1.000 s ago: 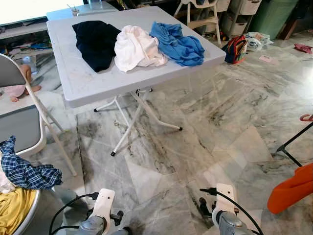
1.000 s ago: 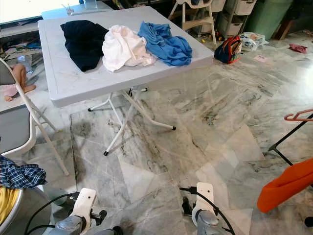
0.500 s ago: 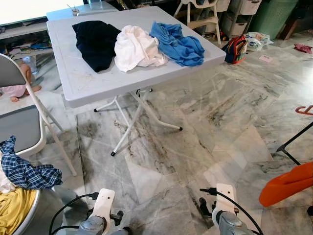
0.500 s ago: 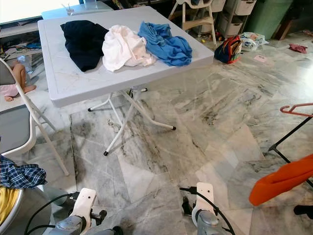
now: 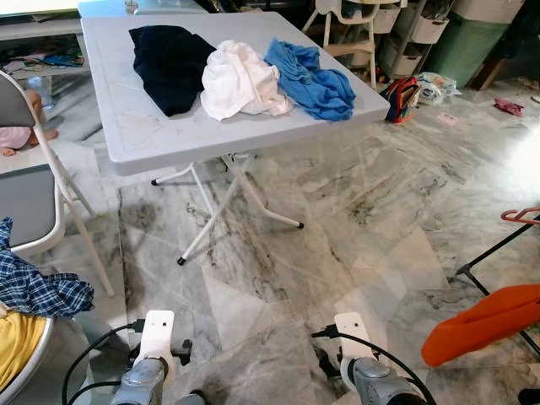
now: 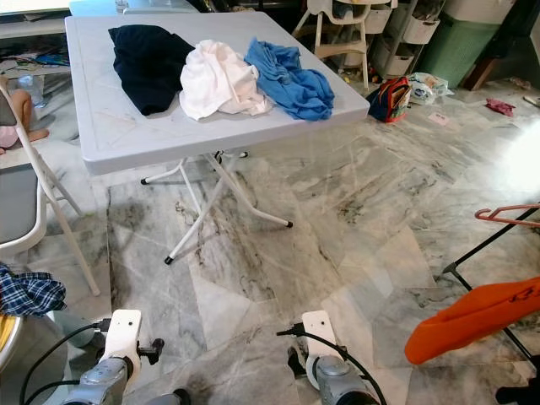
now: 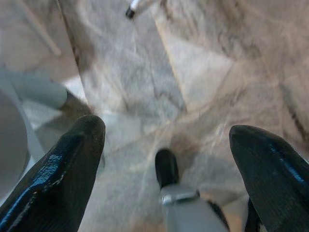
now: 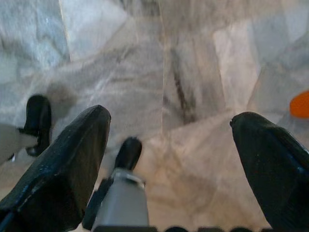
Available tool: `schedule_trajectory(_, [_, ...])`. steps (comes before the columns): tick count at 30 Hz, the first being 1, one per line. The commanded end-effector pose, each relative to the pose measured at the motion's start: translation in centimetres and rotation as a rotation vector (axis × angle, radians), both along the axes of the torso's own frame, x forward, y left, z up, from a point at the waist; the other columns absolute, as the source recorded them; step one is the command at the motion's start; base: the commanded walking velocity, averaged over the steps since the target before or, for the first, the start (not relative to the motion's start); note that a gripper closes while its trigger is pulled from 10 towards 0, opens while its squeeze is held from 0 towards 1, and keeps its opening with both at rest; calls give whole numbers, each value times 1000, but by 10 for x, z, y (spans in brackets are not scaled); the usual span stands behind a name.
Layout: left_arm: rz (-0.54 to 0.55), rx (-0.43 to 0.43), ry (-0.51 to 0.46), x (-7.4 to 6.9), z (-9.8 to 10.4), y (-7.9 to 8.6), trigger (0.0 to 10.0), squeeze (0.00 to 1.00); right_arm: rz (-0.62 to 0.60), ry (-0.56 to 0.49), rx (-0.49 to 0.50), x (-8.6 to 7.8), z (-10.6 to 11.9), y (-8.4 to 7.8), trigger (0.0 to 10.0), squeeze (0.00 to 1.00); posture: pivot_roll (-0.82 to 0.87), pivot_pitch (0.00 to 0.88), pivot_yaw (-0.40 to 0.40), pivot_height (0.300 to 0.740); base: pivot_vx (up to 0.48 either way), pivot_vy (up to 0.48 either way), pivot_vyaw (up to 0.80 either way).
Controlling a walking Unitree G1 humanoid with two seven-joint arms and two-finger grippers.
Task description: Hang hanger
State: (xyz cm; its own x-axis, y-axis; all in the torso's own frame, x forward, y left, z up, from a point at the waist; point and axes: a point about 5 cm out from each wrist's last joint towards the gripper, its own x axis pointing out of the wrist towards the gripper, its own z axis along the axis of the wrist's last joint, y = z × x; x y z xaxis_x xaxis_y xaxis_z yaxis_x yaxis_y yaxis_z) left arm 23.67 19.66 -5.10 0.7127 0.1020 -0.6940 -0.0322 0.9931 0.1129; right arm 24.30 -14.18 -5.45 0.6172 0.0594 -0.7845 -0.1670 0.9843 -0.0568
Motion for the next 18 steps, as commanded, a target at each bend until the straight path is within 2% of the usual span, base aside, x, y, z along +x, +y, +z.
schedule_trajectory(1, [11, 2, 18, -3, -2, 0, 10000, 0, -2, -7, -12, 2, 2, -5, 10000, 0, 196, 76, -123, 740, 0, 0, 0])
schedule_trajectory(3, [-2, 25, -52, 8, 7, 4, 10000, 0, 4, -145, 31, 21, 17, -4, 10000, 0, 197, 79, -124, 740, 0, 0, 0])
schedule_trajectory(4, [-2, 25, -52, 8, 7, 4, 10000, 0, 4, -145, 31, 21, 17, -4, 10000, 0, 197, 79, -124, 740, 0, 0, 0])
schedule_trajectory(6, [-33, 55, -146, 21, 20, 7, 10000, 0, -9, -261, 82, 36, 33, -4, 10000, 0, 197, 88, -121, 740, 0, 0, 0])
schedule_trajectory(7, [-33, 55, -146, 21, 20, 7, 10000, 0, -9, -261, 82, 36, 33, -4, 10000, 0, 197, 88, -121, 740, 0, 0, 0])
schedule_trajectory(10, [-113, 85, -358, 43, 53, 9, 10000, 0, -28, -433, 112, 56, 59, -12, 10000, 0, 192, 102, -107, 740, 0, 0, 0])
schedule_trajectory(11, [-169, 92, -464, 53, 73, 8, 10000, 0, -53, -517, 124, 63, 73, -18, 10000, 0, 184, 106, -86, 740, 0, 0, 0])
schedule_trajectory(13, [-233, 94, -531, 60, 88, 6, 10000, 0, -64, -595, 88, 66, 82, -25, 10000, 0, 172, 106, -61, 740, 0, 0, 0])
schedule_trajectory(16, [-233, 94, -531, 60, 88, 6, 10000, 0, -64, -595, 88, 66, 82, -25, 10000, 0, 172, 106, -61, 740, 0, 0, 0])
schedule_trajectory(17, [-262, 98, -551, 63, 94, 6, 10000, 0, -64, -626, 67, 66, 86, -27, 10000, 0, 168, 106, -54, 740, 0, 0, 0])
schedule_trajectory(18, [-296, 97, -578, 67, 102, 4, 10000, 0, -59, -659, 69, 64, 88, -28, 10000, 0, 146, 106, -2, 740, 0, 0, 0])
